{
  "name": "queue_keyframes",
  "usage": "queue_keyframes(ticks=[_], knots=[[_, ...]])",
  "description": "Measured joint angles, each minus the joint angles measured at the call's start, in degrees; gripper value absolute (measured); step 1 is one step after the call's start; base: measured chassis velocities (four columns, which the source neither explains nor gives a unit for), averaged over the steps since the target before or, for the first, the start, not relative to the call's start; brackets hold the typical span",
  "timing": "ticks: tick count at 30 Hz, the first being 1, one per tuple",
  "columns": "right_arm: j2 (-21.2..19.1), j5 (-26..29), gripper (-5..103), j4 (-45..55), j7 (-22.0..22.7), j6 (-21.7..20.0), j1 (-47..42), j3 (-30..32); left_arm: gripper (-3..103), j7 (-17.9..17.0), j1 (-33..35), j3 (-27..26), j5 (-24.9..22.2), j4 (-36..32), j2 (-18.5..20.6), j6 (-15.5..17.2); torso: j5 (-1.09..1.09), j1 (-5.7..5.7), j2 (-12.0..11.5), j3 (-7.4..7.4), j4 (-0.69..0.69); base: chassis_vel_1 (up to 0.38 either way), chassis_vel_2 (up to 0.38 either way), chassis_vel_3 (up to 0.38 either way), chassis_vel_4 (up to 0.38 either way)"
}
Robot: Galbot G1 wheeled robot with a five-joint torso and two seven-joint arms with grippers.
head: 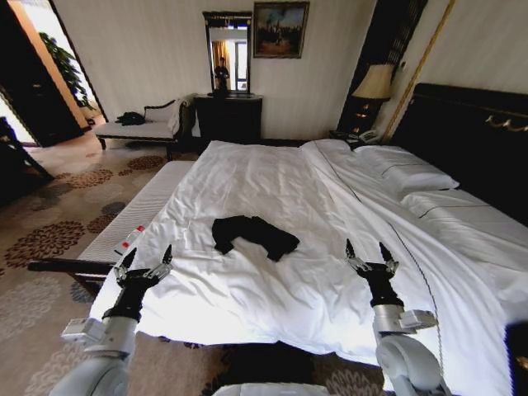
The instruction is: Fold the clothes on the bed.
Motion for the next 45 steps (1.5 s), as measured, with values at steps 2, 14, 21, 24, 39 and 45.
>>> queue_keyframes(ticks=[2, 14, 21, 24, 39, 45], knots=[[0.1, -0.1, 100, 0.0, 0.0, 0.1, -0.1, 0.0, 100, 0.0, 0.0, 0.1, 0.0, 0.0, -0.1, -0.1, 0.00, 0.00, 0.0, 0.00, 0.00, 0.000, 0.000, 0.000, 0.000], [0.1, 0.2, 100, 0.1, 0.2, 0.2, 0.1, 0.3, 100, 0.0, 0.0, 0.0, 0.0, 0.2, -0.2, -0.3, 0.00, 0.00, 0.0, 0.00, 0.00, 0.002, 0.089, -0.004, -0.100], [0.1, 0.3, 100, -0.5, 0.3, 0.3, 0.6, 0.2, 100, 0.0, 0.1, 0.1, 0.2, 0.2, -0.3, -0.3, -0.02, 0.01, 0.0, 0.00, 0.00, 0.007, 0.125, -0.008, -0.120], [0.0, 0.4, 100, -0.6, 0.3, 0.3, 0.8, 0.2, 100, 0.0, 0.1, 0.1, 0.2, 0.2, -0.4, -0.3, -0.01, 0.01, 0.0, 0.00, 0.00, -0.004, 0.026, 0.004, -0.015], [-0.3, 0.6, 100, -1.3, 0.2, 0.3, 1.9, -0.1, 100, 0.0, 0.3, 0.1, 0.7, 0.2, -1.0, -0.5, 0.00, 0.00, 0.0, 0.00, 0.00, -0.002, 0.002, 0.002, -0.003], [-0.3, 0.5, 100, -1.6, 0.2, 0.3, 2.1, -0.4, 100, 0.0, 0.2, 0.1, 0.8, 0.2, -1.2, -0.5, 0.00, 0.00, 0.0, 0.00, 0.00, -0.009, 0.021, 0.012, -0.018]])
